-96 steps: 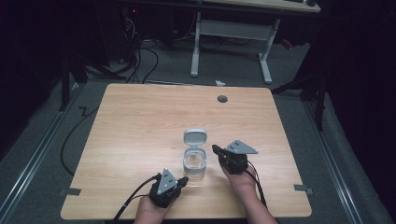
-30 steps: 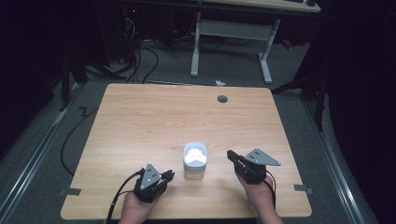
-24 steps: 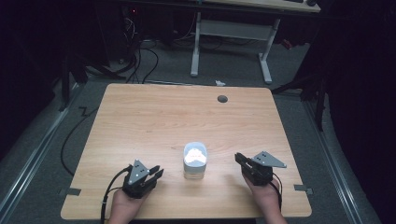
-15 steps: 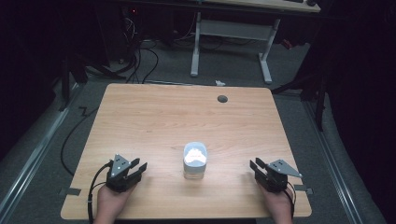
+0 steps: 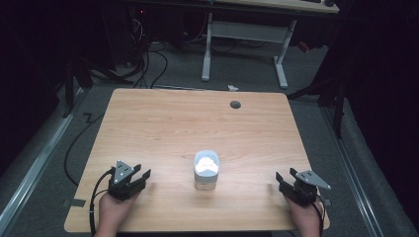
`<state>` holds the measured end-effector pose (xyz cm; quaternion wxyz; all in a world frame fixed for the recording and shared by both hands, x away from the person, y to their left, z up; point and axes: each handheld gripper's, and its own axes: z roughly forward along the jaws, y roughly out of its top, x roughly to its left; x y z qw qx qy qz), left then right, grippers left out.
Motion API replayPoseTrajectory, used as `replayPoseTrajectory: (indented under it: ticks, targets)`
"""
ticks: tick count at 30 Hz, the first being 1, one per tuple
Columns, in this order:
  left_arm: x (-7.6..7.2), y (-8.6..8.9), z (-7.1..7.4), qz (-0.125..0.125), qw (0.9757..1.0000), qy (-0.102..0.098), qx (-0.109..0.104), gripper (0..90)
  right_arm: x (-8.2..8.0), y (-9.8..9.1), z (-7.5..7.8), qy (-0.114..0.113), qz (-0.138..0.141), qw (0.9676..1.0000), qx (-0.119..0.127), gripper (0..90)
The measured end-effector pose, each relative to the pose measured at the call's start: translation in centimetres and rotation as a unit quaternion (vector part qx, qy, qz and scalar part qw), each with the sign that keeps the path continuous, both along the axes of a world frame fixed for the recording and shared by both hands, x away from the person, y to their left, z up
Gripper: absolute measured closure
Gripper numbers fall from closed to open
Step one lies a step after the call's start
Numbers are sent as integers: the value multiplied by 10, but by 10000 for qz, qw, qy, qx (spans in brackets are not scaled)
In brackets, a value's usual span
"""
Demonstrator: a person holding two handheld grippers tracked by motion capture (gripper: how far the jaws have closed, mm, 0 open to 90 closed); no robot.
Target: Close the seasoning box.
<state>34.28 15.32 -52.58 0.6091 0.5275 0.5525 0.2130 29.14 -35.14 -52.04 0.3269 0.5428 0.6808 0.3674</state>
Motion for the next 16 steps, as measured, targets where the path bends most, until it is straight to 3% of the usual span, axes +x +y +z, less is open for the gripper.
replayPoseTrajectory:
  ticks: [5, 16]
  targets:
    - [-1, 16, 0, 176, 9998, 74, -4, 525, 4, 4, 0, 2, 7, 10000, -52, 399]
    - [-8, 19, -3, 254, 9994, 107, 201, 496, 11, 12, 3, -21, 174, 9998, 10, 394]
